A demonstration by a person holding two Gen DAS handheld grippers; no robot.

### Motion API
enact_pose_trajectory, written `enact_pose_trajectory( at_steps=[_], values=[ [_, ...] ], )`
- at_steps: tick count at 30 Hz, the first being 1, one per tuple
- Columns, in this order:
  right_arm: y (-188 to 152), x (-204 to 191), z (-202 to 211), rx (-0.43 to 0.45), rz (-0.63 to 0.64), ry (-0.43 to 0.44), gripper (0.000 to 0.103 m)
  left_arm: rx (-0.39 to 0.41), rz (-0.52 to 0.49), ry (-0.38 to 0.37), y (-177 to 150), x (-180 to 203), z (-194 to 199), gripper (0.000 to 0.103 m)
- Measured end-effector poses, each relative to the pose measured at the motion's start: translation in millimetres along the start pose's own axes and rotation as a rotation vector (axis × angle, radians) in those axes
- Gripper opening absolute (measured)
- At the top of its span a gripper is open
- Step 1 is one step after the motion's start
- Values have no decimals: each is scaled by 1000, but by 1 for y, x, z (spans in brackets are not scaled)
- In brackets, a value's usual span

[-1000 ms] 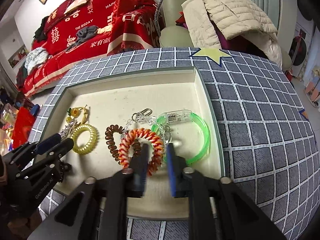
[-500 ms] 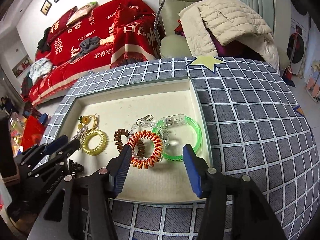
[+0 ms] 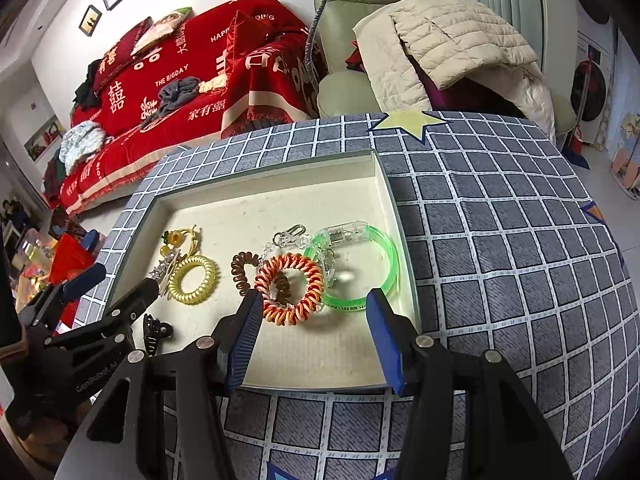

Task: Organize jewelry

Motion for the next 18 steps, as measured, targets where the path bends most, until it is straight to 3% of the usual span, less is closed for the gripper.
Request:
enact_pose_trajectory(
  at_steps=[11,13,14,18],
  values=[
    [1,-9,10,32,39,-15,67,-15,12,-3,-4,-1,14,103],
    [1,-11,14,59,56,-35,73,-19,9,-5,-5,0,16,103],
    [1,-12,17,79,62,-44,82,-19,8,-4,-6,0,17,103],
    [0,-11,29,150,52,-46,83,-16,14,-3,-7,0,21,103]
  ],
)
Point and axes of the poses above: each gripper's, at about its wrist camera, not at the fingertips, and z roughly against the way its jaws point, x to its right, y to its top, the point moved 4 cm from there along -z, roughly the way its jaws point, and after that the axes turned 5 degrees about x, right-handed, at the moved point
